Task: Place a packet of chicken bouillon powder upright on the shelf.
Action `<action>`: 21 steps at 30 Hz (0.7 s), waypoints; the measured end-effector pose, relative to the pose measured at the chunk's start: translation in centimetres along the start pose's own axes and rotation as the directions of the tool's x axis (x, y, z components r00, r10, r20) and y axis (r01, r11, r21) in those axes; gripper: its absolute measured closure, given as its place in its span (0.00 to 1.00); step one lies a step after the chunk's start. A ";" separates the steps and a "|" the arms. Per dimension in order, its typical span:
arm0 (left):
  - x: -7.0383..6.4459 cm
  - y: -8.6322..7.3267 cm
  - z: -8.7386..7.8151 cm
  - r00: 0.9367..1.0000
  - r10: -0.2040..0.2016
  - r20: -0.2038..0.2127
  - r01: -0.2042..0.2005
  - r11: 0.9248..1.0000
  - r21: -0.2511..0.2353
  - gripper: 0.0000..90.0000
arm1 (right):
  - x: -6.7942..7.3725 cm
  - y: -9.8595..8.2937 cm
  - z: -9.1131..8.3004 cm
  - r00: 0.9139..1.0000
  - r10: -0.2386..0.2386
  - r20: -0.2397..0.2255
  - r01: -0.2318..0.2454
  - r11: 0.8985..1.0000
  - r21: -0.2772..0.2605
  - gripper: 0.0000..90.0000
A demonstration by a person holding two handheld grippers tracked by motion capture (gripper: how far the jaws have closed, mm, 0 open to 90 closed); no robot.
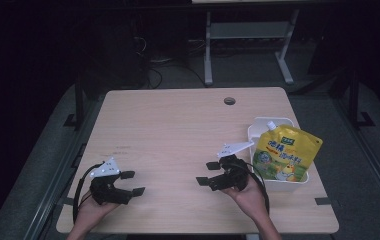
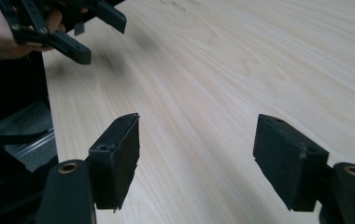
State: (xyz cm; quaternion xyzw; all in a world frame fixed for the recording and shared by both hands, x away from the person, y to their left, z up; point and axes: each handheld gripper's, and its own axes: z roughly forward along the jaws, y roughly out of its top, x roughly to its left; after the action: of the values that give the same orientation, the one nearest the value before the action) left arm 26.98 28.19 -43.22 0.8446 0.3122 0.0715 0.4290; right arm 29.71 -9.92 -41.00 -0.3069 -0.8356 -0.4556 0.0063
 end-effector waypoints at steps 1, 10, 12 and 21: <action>0.0 0.0 0.0 1.000 0.001 0.001 -0.001 1.000 0.000 0.27 | 0.1 -0.1 0.4 1.000 -0.003 -0.004 0.003 1.000 0.004 0.34; 0.2 0.0 0.4 1.000 0.001 0.004 -0.001 1.000 0.013 0.27 | 1.1 -1.0 2.6 0.999 -0.038 -0.004 0.038 0.999 0.029 0.34; 0.1 0.0 0.4 1.000 0.003 0.003 -0.003 1.000 0.015 0.27 | 1.3 -1.2 2.9 0.999 -0.031 -0.011 0.032 0.999 0.020 0.34; -0.1 0.0 0.9 1.000 0.007 0.013 -0.007 1.000 0.031 0.27 | 1.9 -1.7 4.4 0.999 -0.040 -0.023 0.041 0.999 0.031 0.31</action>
State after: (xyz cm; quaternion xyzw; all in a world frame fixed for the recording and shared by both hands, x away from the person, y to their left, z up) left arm 27.29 27.49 -43.76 0.8526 0.3075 0.0626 0.4178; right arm 28.51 -6.26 -44.35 -0.2846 -0.8486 -0.4458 0.0112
